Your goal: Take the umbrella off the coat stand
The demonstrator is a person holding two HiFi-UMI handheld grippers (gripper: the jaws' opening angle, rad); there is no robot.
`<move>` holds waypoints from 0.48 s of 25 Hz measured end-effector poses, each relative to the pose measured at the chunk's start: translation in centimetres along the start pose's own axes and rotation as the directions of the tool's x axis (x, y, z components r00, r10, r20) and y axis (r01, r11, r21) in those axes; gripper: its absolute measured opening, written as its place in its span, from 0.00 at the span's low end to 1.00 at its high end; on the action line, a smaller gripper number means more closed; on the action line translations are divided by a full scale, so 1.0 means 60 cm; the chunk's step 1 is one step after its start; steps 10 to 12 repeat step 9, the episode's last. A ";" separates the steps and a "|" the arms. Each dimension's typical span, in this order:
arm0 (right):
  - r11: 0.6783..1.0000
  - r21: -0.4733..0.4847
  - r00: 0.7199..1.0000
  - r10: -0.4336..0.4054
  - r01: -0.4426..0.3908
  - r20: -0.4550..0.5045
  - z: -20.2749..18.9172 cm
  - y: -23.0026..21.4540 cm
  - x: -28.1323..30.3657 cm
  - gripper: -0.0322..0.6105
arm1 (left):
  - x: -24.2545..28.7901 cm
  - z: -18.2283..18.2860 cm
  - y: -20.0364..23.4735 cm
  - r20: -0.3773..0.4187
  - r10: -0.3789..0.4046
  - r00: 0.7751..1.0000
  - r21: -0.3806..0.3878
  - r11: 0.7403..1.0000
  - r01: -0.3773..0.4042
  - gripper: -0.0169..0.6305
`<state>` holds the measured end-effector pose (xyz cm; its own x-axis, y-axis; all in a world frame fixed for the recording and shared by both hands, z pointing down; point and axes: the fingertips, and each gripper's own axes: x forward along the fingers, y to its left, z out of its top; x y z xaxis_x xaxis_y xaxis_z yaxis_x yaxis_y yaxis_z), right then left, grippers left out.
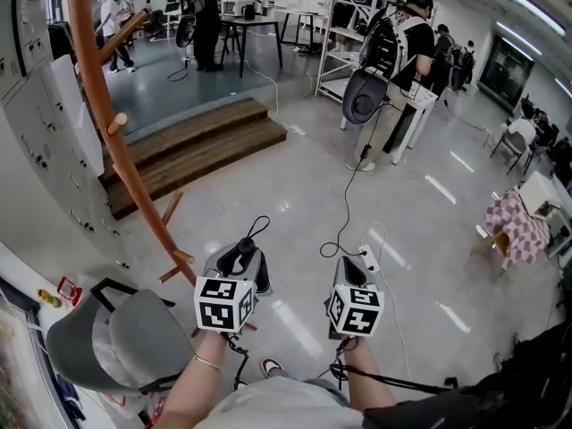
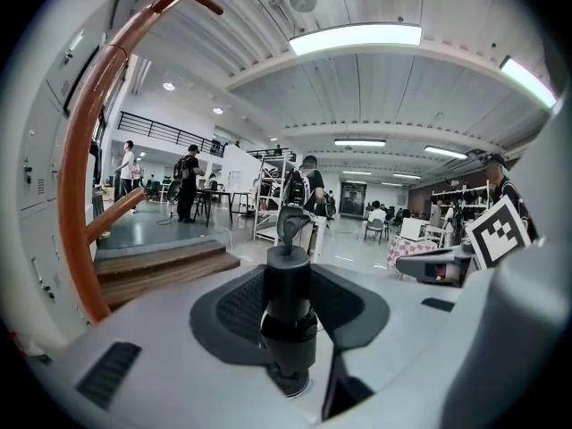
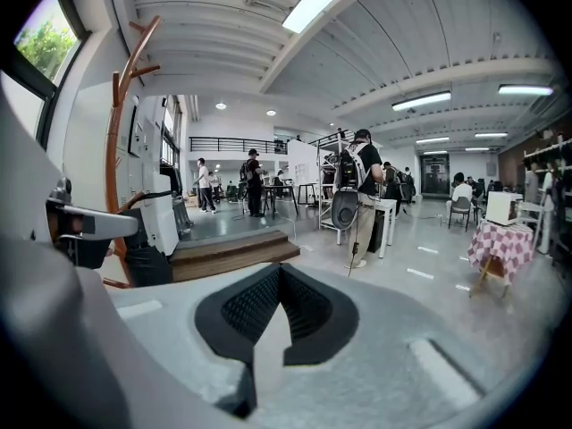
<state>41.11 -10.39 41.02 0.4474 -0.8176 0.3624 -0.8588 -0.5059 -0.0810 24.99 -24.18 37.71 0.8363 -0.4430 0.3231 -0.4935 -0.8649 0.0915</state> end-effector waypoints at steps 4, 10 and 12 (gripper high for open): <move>1.000 0.001 1.000 0.003 -0.003 -0.001 -0.002 -0.001 -0.002 0.06 | -0.002 -0.004 -0.006 -0.004 -0.007 1.000 0.000 1.000 0.007 0.24; 1.000 -0.001 1.000 0.005 -0.005 0.000 -0.003 -0.003 0.001 0.06 | -0.002 -0.008 -0.008 -0.008 -0.007 1.000 0.007 1.000 0.007 0.24; 1.000 -0.001 1.000 0.005 -0.005 0.000 -0.003 -0.003 0.001 0.06 | -0.002 -0.008 -0.008 -0.008 -0.007 1.000 0.007 1.000 0.007 0.24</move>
